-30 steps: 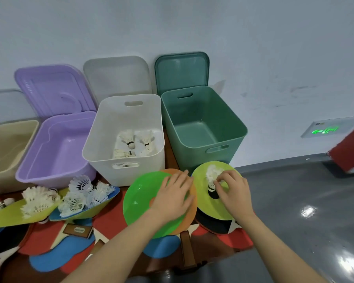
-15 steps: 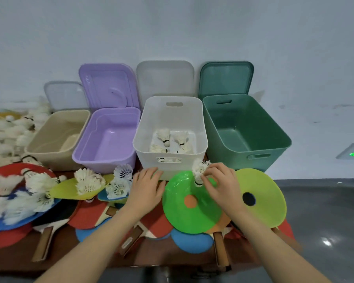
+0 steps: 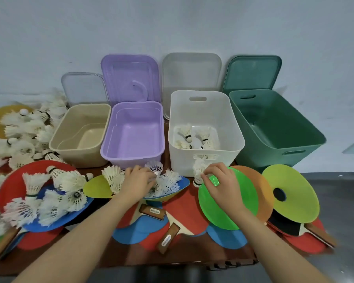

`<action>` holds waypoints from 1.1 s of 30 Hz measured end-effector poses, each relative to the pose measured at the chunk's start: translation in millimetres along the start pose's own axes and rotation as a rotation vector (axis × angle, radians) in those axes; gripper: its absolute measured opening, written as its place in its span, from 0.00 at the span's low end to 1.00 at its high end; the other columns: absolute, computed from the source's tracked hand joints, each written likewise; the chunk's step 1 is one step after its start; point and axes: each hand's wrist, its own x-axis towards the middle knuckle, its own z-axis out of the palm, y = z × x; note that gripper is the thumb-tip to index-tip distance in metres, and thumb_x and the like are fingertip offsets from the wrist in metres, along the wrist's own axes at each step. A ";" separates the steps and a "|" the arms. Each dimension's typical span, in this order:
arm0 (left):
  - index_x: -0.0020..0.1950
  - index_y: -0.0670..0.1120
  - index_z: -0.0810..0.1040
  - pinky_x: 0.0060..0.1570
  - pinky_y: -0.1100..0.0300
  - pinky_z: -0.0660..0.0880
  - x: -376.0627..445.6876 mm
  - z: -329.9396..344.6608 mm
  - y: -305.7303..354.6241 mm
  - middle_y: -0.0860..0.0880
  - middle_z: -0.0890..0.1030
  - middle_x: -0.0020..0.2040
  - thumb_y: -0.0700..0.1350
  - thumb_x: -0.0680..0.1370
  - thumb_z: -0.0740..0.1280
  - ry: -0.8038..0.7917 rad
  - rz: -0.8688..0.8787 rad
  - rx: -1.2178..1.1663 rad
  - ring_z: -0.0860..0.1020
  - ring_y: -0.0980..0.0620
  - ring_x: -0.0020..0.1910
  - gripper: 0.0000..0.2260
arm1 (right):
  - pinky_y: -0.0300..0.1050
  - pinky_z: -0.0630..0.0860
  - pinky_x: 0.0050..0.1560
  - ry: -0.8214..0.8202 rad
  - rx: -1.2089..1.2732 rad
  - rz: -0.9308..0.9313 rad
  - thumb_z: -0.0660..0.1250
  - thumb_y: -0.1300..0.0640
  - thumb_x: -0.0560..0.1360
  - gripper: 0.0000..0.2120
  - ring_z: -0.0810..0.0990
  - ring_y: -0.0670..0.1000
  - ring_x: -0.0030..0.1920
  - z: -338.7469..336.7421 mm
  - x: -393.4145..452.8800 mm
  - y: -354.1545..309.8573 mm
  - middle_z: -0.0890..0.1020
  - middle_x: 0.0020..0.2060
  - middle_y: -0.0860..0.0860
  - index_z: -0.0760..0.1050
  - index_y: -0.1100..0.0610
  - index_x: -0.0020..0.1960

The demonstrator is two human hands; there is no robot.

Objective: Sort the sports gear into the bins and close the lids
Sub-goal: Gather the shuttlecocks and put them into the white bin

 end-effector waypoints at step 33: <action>0.49 0.43 0.81 0.35 0.60 0.67 152.9 -93.5 91.3 0.47 0.78 0.47 0.40 0.76 0.67 0.499 0.169 -0.392 0.78 0.46 0.42 0.05 | 0.44 0.70 0.38 0.096 -0.231 0.086 0.70 0.60 0.72 0.03 0.77 0.56 0.42 -36.1 139.0 42.0 0.79 0.44 0.52 0.78 0.59 0.45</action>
